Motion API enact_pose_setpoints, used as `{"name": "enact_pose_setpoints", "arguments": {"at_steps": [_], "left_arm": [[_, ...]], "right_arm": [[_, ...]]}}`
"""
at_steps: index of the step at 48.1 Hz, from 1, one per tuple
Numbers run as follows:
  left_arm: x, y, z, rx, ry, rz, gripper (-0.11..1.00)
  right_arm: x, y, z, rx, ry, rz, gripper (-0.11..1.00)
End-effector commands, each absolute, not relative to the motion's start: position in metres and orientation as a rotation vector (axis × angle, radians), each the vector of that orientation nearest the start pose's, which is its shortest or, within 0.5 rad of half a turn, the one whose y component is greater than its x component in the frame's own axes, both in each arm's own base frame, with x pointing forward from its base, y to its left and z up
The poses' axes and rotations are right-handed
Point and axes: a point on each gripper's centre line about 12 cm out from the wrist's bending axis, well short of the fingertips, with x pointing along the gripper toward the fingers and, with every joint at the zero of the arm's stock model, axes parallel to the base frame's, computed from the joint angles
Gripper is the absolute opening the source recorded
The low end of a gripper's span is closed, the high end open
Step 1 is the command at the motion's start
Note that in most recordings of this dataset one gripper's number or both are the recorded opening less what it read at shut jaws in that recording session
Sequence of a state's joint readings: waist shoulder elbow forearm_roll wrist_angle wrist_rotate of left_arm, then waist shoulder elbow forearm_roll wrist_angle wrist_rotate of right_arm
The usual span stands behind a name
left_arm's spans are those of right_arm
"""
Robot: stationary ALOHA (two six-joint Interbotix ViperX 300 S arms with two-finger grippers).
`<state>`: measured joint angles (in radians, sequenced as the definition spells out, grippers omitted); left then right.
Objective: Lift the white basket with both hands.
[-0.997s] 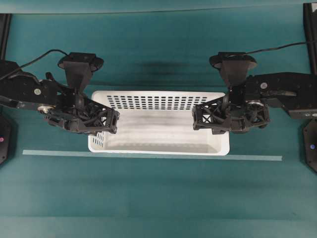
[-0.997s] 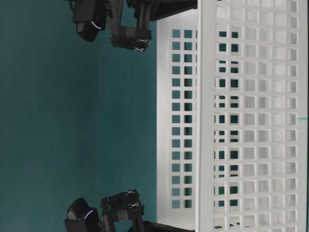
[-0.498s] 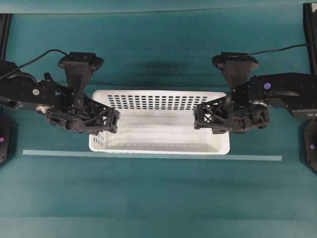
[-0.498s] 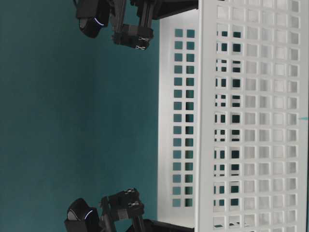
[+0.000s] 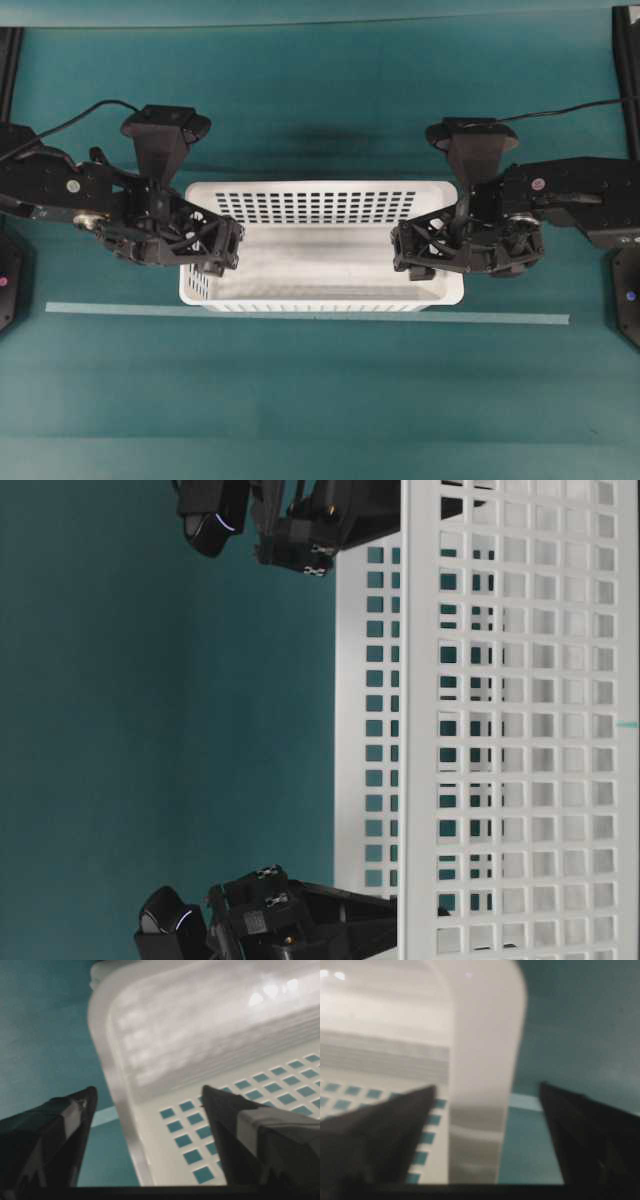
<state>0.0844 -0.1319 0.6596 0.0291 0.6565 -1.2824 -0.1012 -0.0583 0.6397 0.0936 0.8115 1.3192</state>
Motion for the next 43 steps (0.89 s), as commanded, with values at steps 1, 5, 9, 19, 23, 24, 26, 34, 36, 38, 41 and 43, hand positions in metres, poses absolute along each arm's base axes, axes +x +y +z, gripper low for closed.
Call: {"name": "enact_pose_setpoints", "arguments": {"at_steps": [1, 5, 9, 19, 23, 24, 26, 34, 36, 38, 41, 43], "left_arm": [[0.325, 0.031, 0.171, -1.135, 0.958, 0.817, 0.86], [0.326, 0.031, 0.171, -1.134, 0.953, 0.813, 0.87], [0.326, 0.032, 0.172, -1.139, 0.945, 0.808, 0.89], [0.327, 0.032, 0.173, -1.139, 0.943, 0.808, 0.9], [0.326, 0.032, 0.173, -1.139, 0.945, 0.809, 0.9], [0.326, 0.032, 0.172, -1.136, 0.95, 0.812, 0.9], [0.325, 0.032, 0.173, -1.135, 0.949, 0.81, 0.9], [0.316, 0.032, 0.184, -1.134, 0.96, 0.823, 0.9], [0.313, 0.031, 0.187, -1.131, 0.965, 0.826, 0.9], [0.31, 0.032, 0.189, -1.134, 0.967, 0.831, 0.9], [0.308, 0.031, 0.195, -1.14, 0.965, 0.831, 0.9], [0.308, 0.031, 0.202, -1.145, 0.951, 0.823, 0.9]], "right_arm": [[0.317, -0.024, 0.146, 1.249, 1.148, -0.989, 0.94], [0.317, -0.026, 0.147, 1.254, 1.145, -0.993, 0.94], [0.317, -0.028, 0.147, 1.258, 1.141, -0.998, 0.93], [0.318, -0.03, 0.147, 1.263, 1.135, -1.0, 0.93], [0.317, -0.032, 0.147, 1.264, 1.135, -1.004, 0.93], [0.317, -0.032, 0.147, 1.264, 1.135, -1.004, 0.93], [0.317, -0.032, 0.149, 1.265, 1.133, -1.001, 0.93], [0.314, -0.033, 0.168, 1.278, 1.11, -0.988, 0.93], [0.311, -0.034, 0.173, 1.28, 1.112, -0.994, 0.93], [0.31, -0.034, 0.178, 1.282, 1.114, -0.994, 0.93], [0.308, -0.035, 0.186, 1.295, 1.117, -0.999, 0.93], [0.308, -0.034, 0.192, 1.306, 1.119, -0.996, 0.93]]}}
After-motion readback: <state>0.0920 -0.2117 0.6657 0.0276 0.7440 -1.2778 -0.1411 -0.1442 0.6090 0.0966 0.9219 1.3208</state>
